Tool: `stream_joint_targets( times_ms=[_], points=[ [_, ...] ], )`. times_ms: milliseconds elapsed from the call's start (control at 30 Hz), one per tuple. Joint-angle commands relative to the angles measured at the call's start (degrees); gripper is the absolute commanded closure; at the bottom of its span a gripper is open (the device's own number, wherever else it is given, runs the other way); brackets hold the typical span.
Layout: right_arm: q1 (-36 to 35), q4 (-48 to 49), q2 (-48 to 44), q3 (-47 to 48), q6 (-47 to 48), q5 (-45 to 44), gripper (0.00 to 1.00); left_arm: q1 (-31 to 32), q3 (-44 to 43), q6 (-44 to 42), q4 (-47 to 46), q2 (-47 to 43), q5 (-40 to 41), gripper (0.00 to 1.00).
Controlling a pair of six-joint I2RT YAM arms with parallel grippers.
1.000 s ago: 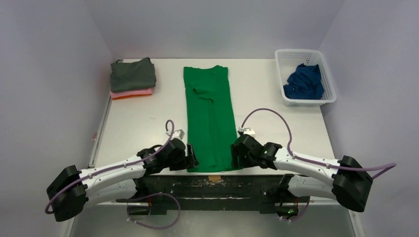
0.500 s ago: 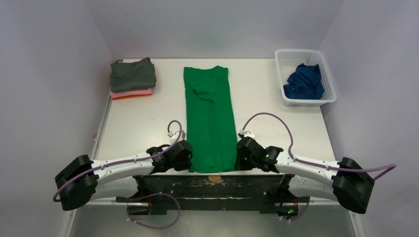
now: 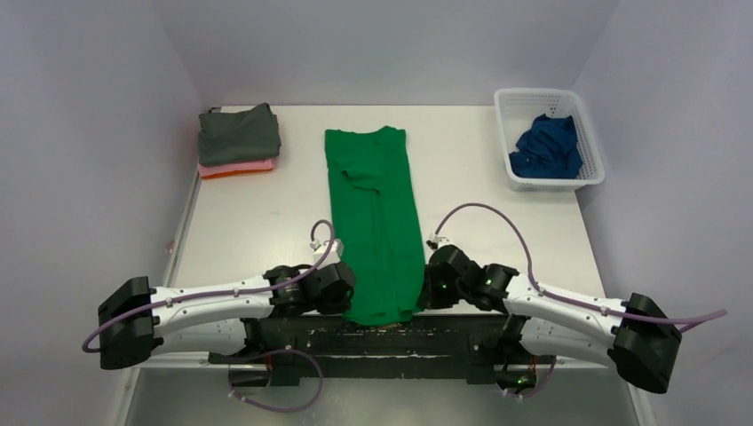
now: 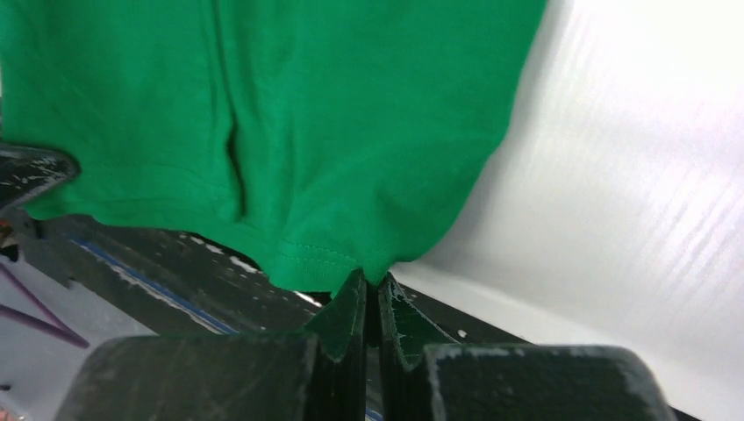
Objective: Fold and stack the t-shirts
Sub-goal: Fold the folded rectangular tshirt in 1/3 of the way
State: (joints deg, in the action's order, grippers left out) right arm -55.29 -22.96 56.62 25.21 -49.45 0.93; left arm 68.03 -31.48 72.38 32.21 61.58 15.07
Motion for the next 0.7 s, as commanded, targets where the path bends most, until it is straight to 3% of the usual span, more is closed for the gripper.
stream_joint_targets(
  times_ms=[0, 100, 200, 367, 567, 667],
  points=[
    [-0.2, 0.6, 1.2, 6.1, -0.6, -1.4, 1.00, 0.1, -5.9, -1.1, 1.1, -1.0, 4.8, 1.00],
    [-0.2, 1.0, 3.8, 10.7, 0.5, -3.6, 1.00, -3.1, -8.0, -2.7, 1.6, -0.7, 6.9, 1.00],
    [0.3, -0.4, 7.3, 15.7, 2.8, -6.6, 1.00, -9.9, -8.7, -7.3, -2.1, 0.1, 1.9, 1.00],
    [6.6, -0.3, 13.4, 22.2, 5.9, -6.8, 1.00, -17.1, -13.6, -13.7, -5.2, 3.4, 1.8, 1.00],
    [14.2, 0.7, 20.8, 31.0, 10.9, -9.1, 1.00, -30.6, -20.8, -19.7, -9.3, 14.1, -7.5, 1.00],
    [18.6, 2.9, 25.9, 34.7, 13.5, -6.0, 1.00, -35.1, -26.5, -21.8, -9.3, 20.6, -10.9, 1.00]
  ],
)
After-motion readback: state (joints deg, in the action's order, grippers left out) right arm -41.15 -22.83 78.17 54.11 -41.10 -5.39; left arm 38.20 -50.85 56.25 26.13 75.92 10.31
